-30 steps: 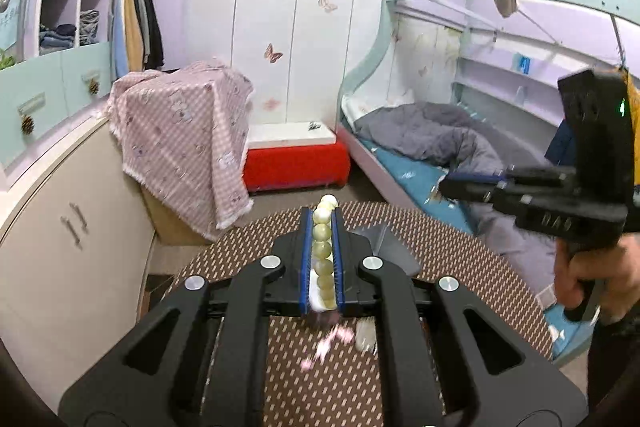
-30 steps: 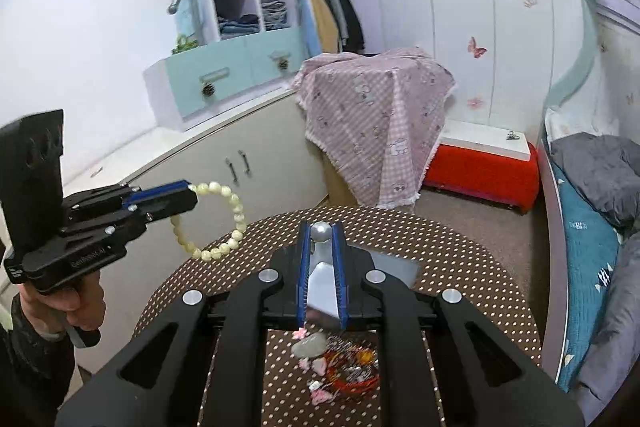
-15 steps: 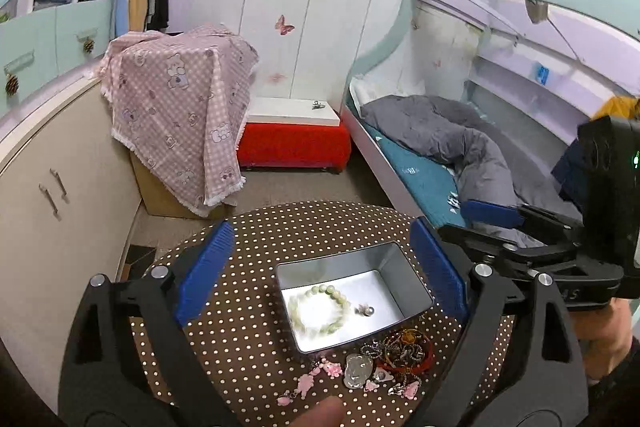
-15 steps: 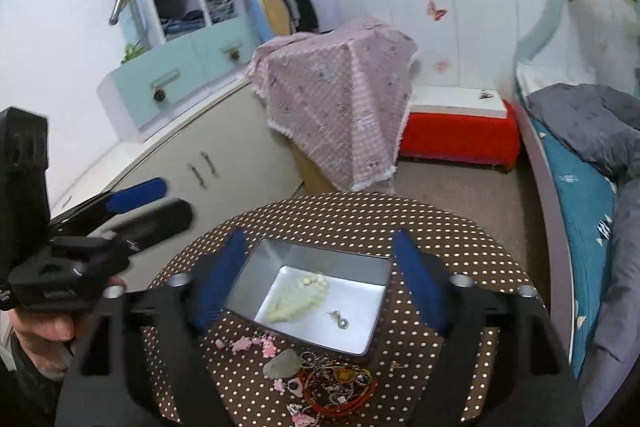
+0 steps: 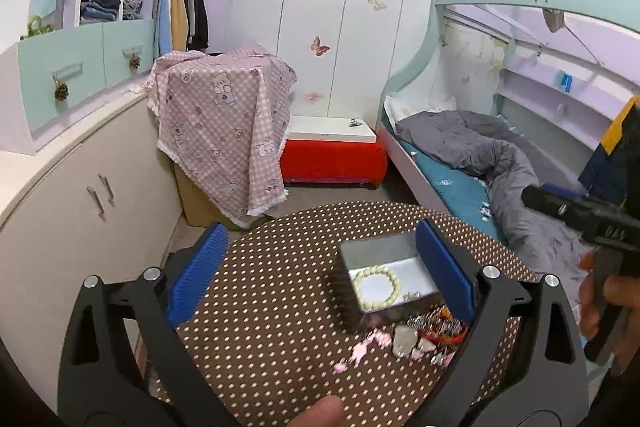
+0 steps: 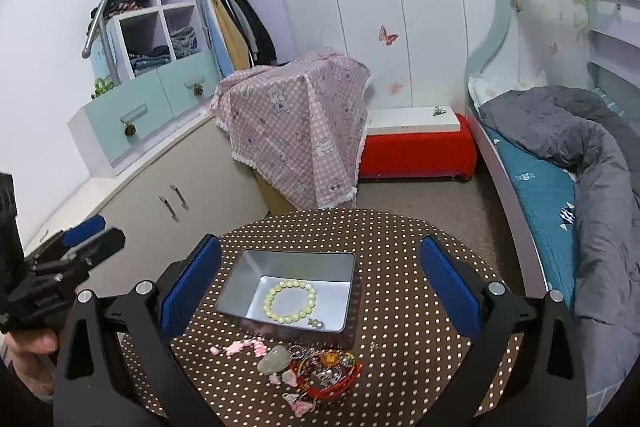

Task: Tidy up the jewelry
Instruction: 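Move the left gripper back toward the pink charms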

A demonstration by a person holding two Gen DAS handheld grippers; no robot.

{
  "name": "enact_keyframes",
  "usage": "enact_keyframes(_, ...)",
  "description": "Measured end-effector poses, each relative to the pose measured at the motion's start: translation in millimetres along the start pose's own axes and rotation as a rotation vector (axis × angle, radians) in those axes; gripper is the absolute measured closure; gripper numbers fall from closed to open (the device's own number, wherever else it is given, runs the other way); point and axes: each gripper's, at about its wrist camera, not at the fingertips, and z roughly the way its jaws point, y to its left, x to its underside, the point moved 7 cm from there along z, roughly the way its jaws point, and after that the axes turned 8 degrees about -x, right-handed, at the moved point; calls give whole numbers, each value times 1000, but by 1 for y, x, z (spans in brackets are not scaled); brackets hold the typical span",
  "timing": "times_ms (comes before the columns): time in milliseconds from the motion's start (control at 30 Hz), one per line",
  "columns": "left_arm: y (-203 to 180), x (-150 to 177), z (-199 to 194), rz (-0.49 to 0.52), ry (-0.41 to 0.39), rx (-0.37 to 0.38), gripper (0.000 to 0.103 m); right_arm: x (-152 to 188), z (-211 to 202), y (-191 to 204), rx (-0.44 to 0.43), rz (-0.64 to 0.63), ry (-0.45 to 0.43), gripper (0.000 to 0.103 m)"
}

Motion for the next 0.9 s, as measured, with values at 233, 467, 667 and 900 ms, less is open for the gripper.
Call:
enact_keyframes(233, 3, 22, -20, 40, -14, -58, 10, 9, -18, 14, -13, -31, -13, 8)
enact_keyframes(467, 1, 52, -20, 52, 29, -76, 10, 34, -26, 18, -23, -55, 13, 8)
enact_keyframes(667, -12, 77, -11, 108, 59, -62, 10, 61, -23, 5, -21, -16, 57, 8)
enact_keyframes(900, -26, 106, 14, 172, 121, -42, 10, 93, -17, -3, -10, 20, 118, 8)
